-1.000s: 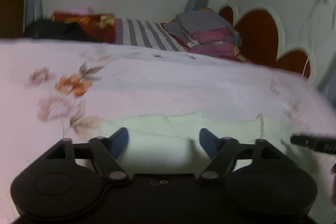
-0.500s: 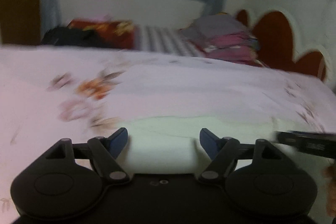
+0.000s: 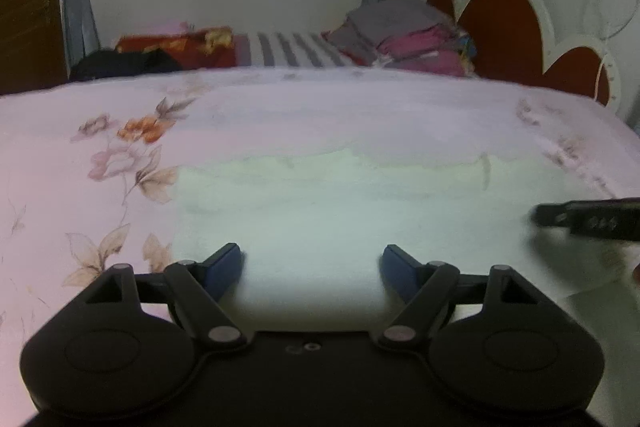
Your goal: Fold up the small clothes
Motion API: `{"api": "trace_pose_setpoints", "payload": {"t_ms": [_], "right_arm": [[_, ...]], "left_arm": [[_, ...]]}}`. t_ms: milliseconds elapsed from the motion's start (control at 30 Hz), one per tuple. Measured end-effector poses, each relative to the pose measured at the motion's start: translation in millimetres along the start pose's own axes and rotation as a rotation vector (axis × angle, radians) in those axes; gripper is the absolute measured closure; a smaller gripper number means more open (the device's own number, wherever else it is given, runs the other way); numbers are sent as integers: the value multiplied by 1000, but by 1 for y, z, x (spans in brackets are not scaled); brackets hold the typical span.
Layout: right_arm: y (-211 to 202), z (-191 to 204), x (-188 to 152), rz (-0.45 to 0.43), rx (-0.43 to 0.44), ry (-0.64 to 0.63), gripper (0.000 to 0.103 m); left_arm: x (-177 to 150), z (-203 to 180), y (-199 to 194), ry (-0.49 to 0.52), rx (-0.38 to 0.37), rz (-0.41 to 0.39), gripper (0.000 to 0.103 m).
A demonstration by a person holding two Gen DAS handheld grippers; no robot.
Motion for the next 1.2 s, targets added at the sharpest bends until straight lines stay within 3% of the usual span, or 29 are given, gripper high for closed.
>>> {"api": "trace_pose_setpoints", "payload": {"t_ms": [67, 167, 300, 400, 467, 500, 700, 833, 900, 967, 1000, 1033, 1067, 1200], "right_arm": [[-17, 13, -9, -13, 82, -18, 58], [-26, 32, -23, 34, 226, -24, 58], [-27, 26, -38, 50, 231, -50, 59], [-35, -2, -38, 26, 141, -48, 59], [-33, -35, -38, 21, 28, 16, 59], [-34, -48, -38, 23, 17, 57, 59], [-48, -57, -32, -10, 23, 83, 59], [-38, -50, -36, 51, -23, 31, 59], [-53, -52, -33, 27, 7, 55, 59], [-71, -58, -34, -9, 25, 90, 59], [-77, -62, -36, -7, 26, 115, 53], [-81, -68, -39, 6, 27, 147, 26], [-86, -73, -44, 17, 35, 171, 17], [-112, -87, -62, 8, 37, 191, 16]], "left_arm": [[1, -17, -6, 15, -25, -18, 23], [-7, -28, -5, 28, -29, 6, 24], [-26, -8, -7, 32, 0, 34, 22], [-37, 18, -16, 8, 29, 48, 21], [-41, 28, -18, -6, 31, 58, 19], [-43, 32, -17, -14, 24, 74, 19], [-43, 29, -23, 3, 31, 79, 22], [-46, 38, -28, -2, 31, 90, 20], [-50, 41, -35, 1, 43, 84, 3], [-56, 43, -42, 16, 79, 84, 1], [-60, 44, -46, 23, 82, 90, 1], [-65, 46, -51, 25, 73, 95, 1], [-69, 47, -56, 21, 63, 94, 2], [-89, 50, -83, 8, 42, 98, 9]]}}
Point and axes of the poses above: each gripper's, at about its wrist camera, not at the fingertips, and y roughly the way its jaws point, z to its left, x to its top, the point moved 1 cm from there along y, roughly the way its jaws point, and after that the axes turned 6 degrees about y, right-handed, at the moved point
